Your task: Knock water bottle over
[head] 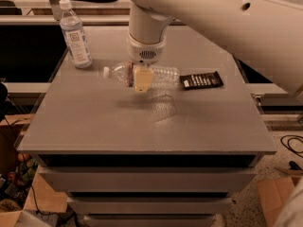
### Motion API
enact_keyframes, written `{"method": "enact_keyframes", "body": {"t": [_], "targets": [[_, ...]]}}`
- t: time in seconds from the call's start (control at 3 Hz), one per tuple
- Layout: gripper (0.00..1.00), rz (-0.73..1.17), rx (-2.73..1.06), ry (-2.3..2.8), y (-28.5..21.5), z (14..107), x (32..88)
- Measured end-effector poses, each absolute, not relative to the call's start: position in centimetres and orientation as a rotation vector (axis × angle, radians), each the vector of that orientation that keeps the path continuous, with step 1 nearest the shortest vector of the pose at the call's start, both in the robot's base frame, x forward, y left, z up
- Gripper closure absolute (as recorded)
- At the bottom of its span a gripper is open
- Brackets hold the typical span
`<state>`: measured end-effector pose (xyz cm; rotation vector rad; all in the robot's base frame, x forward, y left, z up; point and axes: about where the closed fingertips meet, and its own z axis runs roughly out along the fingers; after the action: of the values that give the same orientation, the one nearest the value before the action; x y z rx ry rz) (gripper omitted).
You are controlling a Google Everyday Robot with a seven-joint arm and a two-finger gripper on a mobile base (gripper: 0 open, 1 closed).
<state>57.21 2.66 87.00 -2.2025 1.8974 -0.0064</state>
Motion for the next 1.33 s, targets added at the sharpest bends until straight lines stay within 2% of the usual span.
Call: {"method": "enact_keyframes", "body": {"t": [0.33,0.67,1.0,1.33], "targets": [[0.6,0.026,-2.2,1.908,2.6,86.0,57.2],[0.29,0.052,-2.196,1.912,2.7,85.5,57.2],[0.06,0.066,-2.2,1.915,2.7,85.3,57.2],[0.0,0.083,-2.219,1.911,3.0,84.8,56.8]]}}
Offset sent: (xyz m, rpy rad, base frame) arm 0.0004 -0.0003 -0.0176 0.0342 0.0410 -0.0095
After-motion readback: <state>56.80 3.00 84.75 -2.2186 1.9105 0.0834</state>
